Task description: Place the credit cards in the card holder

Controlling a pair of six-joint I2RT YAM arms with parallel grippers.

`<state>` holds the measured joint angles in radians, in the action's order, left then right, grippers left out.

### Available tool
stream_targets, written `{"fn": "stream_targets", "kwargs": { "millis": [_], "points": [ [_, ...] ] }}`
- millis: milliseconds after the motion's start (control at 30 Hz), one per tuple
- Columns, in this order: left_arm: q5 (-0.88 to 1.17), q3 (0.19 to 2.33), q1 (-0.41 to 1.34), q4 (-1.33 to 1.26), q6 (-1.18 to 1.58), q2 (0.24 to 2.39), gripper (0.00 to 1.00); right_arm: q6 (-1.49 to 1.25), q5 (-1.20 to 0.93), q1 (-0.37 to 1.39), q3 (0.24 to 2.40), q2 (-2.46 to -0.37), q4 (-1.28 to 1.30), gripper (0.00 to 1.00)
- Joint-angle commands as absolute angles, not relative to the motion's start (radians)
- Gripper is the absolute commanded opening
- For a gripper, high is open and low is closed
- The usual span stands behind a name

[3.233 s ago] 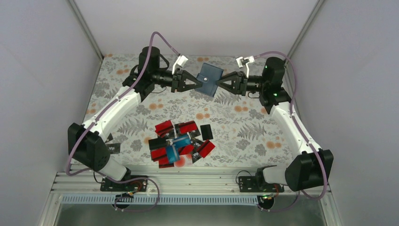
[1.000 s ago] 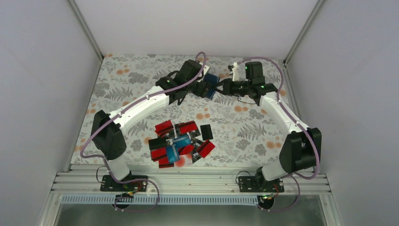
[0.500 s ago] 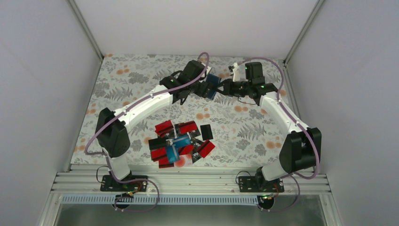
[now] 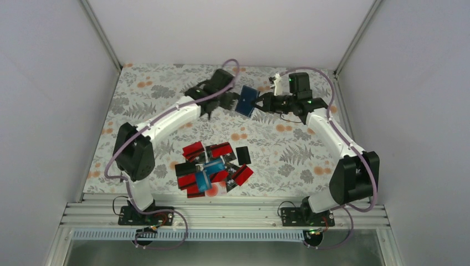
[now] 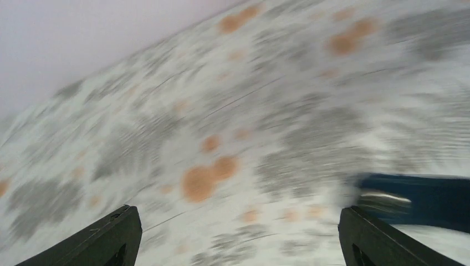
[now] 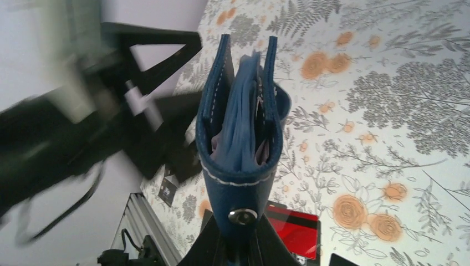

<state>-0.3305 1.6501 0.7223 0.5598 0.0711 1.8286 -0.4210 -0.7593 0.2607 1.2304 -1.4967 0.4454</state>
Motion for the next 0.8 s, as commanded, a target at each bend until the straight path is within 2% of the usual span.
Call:
{"fn": "stream_targets", "kwargs": {
  "millis": [0, 100, 233, 433, 533, 767],
  "points": [
    [-0.459, 1.549, 0.495, 0.637, 0.118, 1.848, 0.89, -0.411, -0.819, 0.27, 1.275, -1.467, 0.452, 0.04],
    [-0.46, 1.504, 0.436, 0.646, 0.158, 1.794, 0.89, -0.415, -0.784, 0.263, 1.268, -1.478, 0.469, 0.04],
    [-0.363, 1.446, 0.421, 0.639, 0.205, 1.696, 0.87, -0.426, -0.764, 0.259, 1.269, -1.504, 0.467, 0.04],
    [0.018, 1.276, 0.43, 0.44, 0.155, 1.483, 0.86, -0.41, -0.745, 0.261, 1.307, -1.564, 0.5, 0.04],
    [0.164, 1.29, 0.462, 0.437, 0.137, 1.482, 0.86, -0.402, -0.74, 0.268, 1.32, -1.593, 0.518, 0.04],
    [0.215, 1.358, 0.58, 0.409, 0.151, 1.574, 0.85, -0.421, -0.745, 0.305, 1.305, -1.621, 0.498, 0.04]
  ]
}}
